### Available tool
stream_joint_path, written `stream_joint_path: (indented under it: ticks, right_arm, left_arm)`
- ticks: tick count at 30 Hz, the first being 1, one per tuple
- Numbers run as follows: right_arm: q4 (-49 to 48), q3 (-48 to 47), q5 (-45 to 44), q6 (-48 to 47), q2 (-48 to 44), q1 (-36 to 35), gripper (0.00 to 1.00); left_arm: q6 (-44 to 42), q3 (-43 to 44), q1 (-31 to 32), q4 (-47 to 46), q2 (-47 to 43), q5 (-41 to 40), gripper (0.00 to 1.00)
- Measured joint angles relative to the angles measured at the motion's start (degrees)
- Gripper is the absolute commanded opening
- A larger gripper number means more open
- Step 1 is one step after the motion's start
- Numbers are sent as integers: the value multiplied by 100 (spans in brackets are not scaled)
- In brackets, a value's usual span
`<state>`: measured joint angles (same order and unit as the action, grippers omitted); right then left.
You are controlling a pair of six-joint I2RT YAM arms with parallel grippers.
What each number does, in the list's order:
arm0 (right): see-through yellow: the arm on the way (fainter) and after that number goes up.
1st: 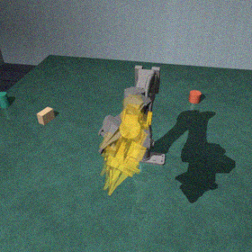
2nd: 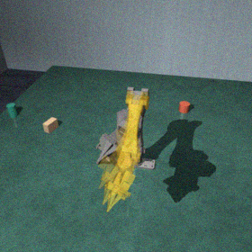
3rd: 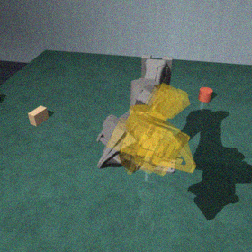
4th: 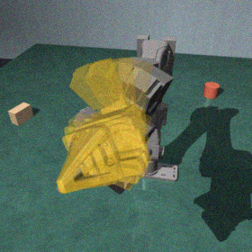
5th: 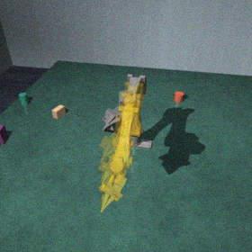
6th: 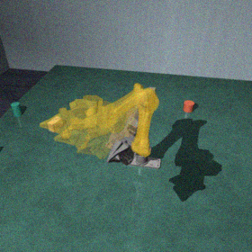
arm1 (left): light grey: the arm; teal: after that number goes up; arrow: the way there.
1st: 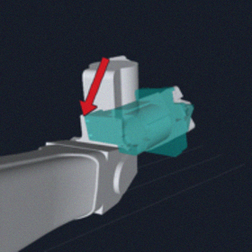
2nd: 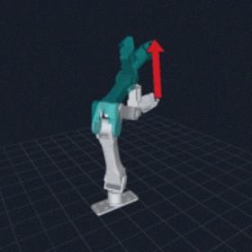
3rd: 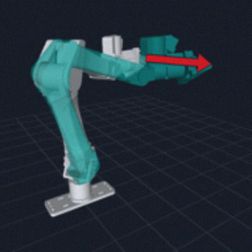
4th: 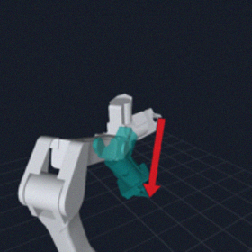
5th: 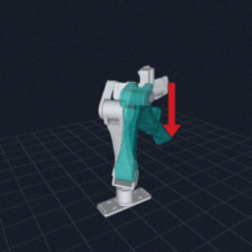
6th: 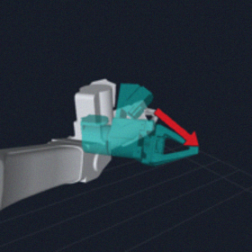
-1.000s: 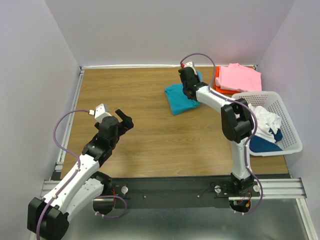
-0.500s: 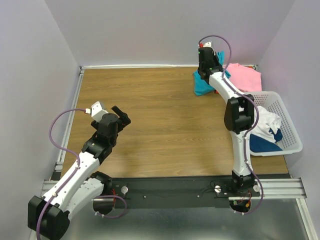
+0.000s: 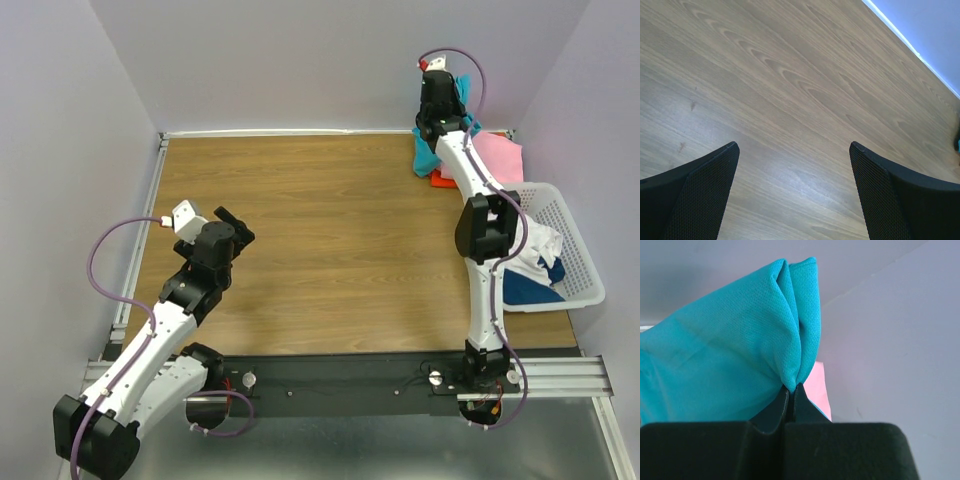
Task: Fold and stack the t-shirts
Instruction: Neatly place the folded tshirt to the corner
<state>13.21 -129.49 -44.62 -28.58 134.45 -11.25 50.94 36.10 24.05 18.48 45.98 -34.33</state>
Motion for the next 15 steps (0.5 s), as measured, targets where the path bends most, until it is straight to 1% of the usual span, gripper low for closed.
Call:
stream_joint_path:
  ticks: [8, 15]
  right_arm:
    - [15, -48, 286, 20, -55, 50, 1]
    - [15, -46, 400, 111, -350, 39, 1]
  left_arm:
    - [85, 52, -11, 111, 24, -22, 98]
    - [146, 98, -11, 153, 70, -42, 98]
